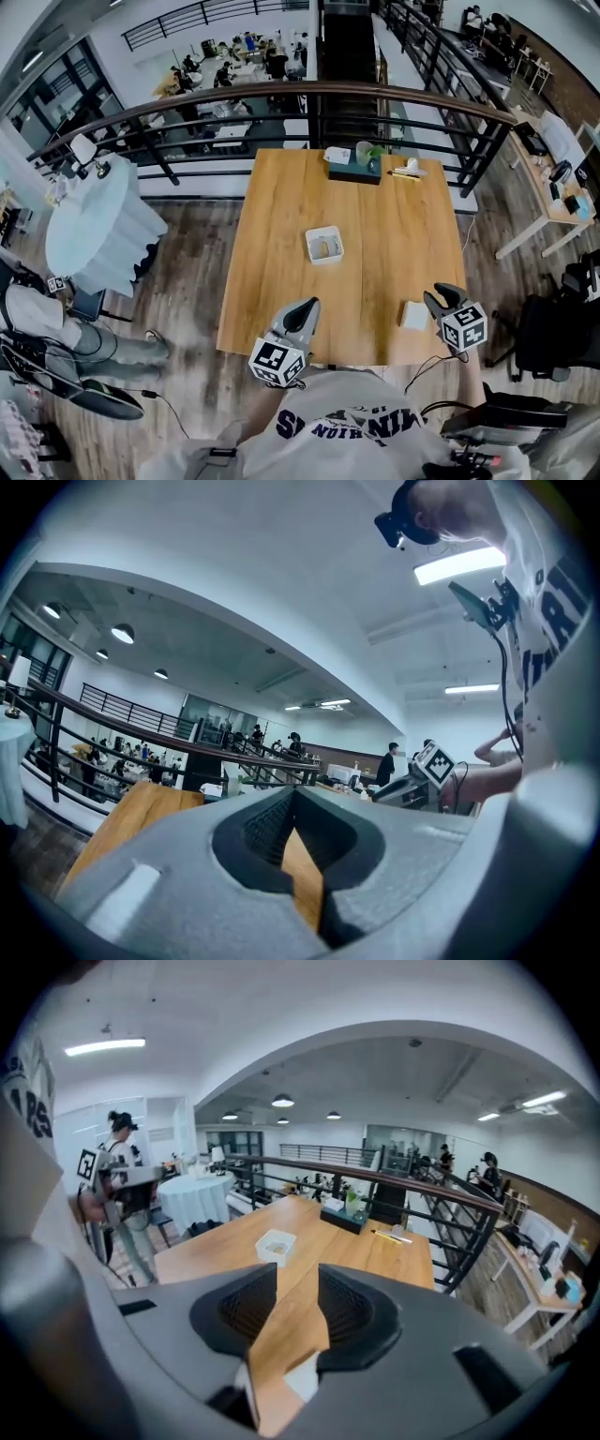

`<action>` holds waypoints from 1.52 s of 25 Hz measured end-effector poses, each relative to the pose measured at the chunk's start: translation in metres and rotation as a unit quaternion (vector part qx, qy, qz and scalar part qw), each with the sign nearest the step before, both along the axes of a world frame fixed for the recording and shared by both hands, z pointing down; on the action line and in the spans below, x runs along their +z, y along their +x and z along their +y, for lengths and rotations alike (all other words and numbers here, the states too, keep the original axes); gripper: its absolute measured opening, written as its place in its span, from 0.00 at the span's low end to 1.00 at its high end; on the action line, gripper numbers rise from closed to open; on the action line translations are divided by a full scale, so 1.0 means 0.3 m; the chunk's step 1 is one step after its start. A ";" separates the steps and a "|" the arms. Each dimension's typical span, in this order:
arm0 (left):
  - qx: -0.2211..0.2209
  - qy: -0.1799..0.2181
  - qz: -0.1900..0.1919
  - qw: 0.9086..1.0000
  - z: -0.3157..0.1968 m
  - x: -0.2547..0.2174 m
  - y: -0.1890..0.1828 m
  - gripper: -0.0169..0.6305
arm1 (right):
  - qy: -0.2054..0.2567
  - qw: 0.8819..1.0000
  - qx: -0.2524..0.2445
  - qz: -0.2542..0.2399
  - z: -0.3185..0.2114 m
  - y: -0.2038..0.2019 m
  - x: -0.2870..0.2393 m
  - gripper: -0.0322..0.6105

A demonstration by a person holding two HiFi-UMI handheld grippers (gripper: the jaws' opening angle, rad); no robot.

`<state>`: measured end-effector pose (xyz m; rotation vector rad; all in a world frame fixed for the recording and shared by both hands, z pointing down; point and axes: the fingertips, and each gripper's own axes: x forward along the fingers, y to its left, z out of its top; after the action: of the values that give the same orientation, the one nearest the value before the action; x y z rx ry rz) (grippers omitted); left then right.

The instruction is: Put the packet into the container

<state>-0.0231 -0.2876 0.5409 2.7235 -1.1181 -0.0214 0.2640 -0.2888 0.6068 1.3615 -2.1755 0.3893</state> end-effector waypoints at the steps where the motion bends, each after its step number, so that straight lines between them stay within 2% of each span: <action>1: -0.002 0.000 0.000 1.000 -0.003 -0.003 -0.001 0.02 | -0.013 0.999 -0.026 0.016 0.004 0.000 0.029 0.27; 4: -0.006 0.000 0.001 1.000 -0.007 -0.008 0.003 0.02 | -0.046 0.991 -0.098 0.073 0.020 0.004 0.142 0.38; 8: -0.009 -0.001 -0.002 1.000 -0.008 -0.008 -0.002 0.02 | -0.100 0.969 -0.180 0.140 0.057 0.005 0.330 0.53; 11: -0.015 -0.001 -0.004 1.000 -0.009 -0.013 -0.019 0.02 | -0.130 0.950 -0.215 0.186 0.070 0.024 0.443 0.63; 14: -0.022 -0.002 -0.005 1.000 -0.005 -0.009 -0.035 0.02 | -0.138 0.936 -0.229 0.229 0.065 0.054 0.529 0.70; 19: -0.029 -0.002 -0.008 1.000 -0.010 -0.005 -0.040 0.02 | -0.152 0.922 -0.258 0.246 0.058 0.066 0.626 0.75; 22: -0.029 -0.004 -0.009 1.000 -0.013 -0.005 -0.038 0.02 | -0.156 0.913 -0.280 0.255 0.063 0.064 0.684 0.83; 28: -0.032 -0.005 -0.013 0.999 -0.011 -0.001 -0.042 0.02 | -0.208 0.891 -0.300 0.269 0.105 0.084 0.812 0.96; 31: -0.035 -0.005 -0.014 0.999 -0.014 0.002 -0.046 0.02 | -0.228 0.879 -0.306 0.285 0.116 0.106 0.873 0.96; 38: -0.042 -0.011 -0.019 0.999 -0.016 0.012 -0.061 0.02 | -0.270 0.867 -0.306 0.286 0.139 0.140 1.048 0.96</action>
<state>-0.0413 -0.2923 0.5444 2.6678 -1.2342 0.0299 0.3061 -0.2472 0.9211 0.3634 -1.6793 0.2653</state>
